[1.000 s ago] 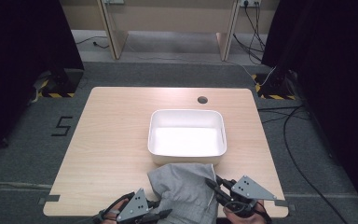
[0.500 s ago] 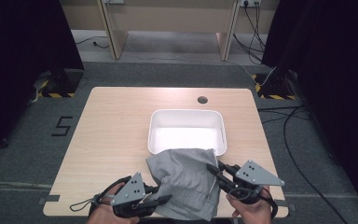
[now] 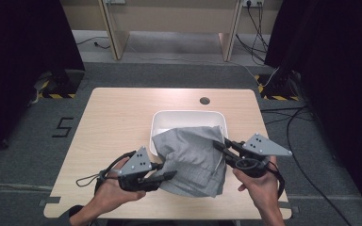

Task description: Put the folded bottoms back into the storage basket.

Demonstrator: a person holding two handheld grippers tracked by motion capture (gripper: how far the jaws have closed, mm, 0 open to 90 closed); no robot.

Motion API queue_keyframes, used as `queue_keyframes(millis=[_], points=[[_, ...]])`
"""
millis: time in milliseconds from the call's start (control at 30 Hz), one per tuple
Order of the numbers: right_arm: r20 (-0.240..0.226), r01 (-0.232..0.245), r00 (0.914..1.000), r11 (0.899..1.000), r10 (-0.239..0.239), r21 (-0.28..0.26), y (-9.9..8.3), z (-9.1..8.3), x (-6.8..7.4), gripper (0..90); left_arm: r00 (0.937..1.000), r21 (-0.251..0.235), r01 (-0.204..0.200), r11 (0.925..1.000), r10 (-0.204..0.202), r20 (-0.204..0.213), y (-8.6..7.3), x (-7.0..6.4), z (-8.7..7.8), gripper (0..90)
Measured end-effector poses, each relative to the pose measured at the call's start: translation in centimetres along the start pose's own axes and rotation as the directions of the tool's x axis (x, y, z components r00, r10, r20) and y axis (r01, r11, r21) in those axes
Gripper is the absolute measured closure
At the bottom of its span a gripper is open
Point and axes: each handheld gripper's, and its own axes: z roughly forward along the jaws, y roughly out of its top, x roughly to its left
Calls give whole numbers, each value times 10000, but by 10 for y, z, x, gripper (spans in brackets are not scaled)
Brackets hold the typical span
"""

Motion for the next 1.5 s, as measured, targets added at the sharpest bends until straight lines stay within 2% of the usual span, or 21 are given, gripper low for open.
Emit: queue_keyframes(millis=[200,300,500,733,1133,1333,1500], points=[[136,180,9997,9997,-182,181,19,17,-14,781,9997,127,125,9998,-122,-221,11,20,10,709],[196,332,9992,9989,-338,318,29,28,-23,782,9991,132,330,9994,-327,-271,17,34,15,709],[240,289,9992,9974,-305,660,44,49,-40,784,9968,218,623,9978,-612,-506,27,58,24,710],[299,153,9994,9941,-186,1073,50,71,-58,785,9925,465,1038,9935,-1005,-692,30,82,40,710],[488,-381,9984,9809,293,1909,25,109,-83,785,9820,1011,1750,9794,-1662,-899,10,108,76,709],[584,-680,9967,9706,560,2308,8,126,-92,785,9748,1405,2125,9670,-1998,-996,-4,117,90,709],[668,-861,9953,9579,704,2740,-10,139,-97,785,9724,1800,2247,9577,-2083,-1055,-14,123,100,708]])
